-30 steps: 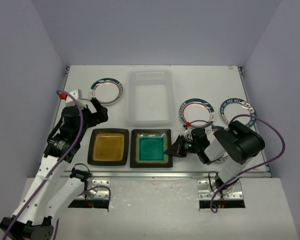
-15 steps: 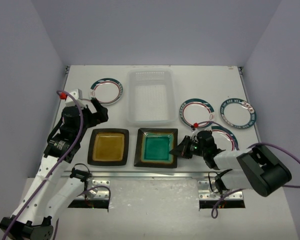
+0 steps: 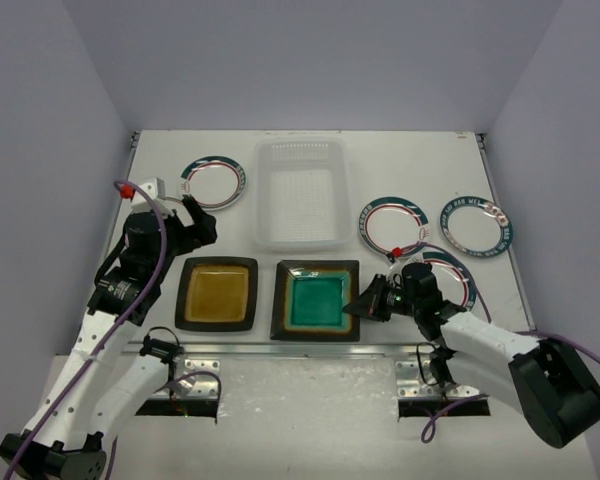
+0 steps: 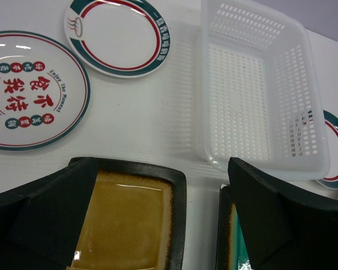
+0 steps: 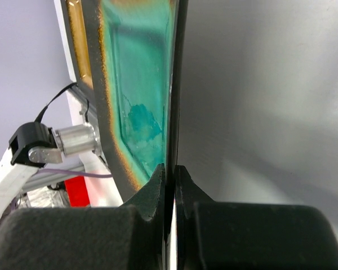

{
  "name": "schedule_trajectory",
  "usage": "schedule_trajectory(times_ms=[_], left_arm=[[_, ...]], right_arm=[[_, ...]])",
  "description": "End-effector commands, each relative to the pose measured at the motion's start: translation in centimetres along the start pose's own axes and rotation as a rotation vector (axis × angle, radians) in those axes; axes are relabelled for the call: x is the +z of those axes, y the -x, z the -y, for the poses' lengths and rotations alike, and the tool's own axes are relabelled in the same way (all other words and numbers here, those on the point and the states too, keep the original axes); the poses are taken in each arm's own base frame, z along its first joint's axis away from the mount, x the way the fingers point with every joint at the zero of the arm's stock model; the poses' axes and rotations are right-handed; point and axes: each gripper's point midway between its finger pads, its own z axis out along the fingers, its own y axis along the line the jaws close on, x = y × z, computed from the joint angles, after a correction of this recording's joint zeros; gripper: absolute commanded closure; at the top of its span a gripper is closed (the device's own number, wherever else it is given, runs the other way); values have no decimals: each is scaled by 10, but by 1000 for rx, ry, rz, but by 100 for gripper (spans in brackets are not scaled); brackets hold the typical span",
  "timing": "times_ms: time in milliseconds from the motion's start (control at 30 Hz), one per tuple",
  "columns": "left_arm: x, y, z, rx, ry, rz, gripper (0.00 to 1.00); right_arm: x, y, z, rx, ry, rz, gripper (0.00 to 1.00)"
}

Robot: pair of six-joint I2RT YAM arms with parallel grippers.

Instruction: Place the plates into the plastic bin on the countertop

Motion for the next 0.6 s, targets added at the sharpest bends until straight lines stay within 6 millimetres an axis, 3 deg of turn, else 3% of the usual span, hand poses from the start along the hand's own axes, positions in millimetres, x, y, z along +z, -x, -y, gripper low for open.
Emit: schedule_trajectory(times_ms=[0,233,567], left_arm=[[-2,11,8,2,-36,45,0],[-5,14,7,-2,-31,63,0],[-7,16,6,-5,-28,74,0]], right_arm=[[-14,24,-75,-134,218,22,100],[-27,31,-102,-164,265,36,100],[-45,67,-170,-249,318,83,100]])
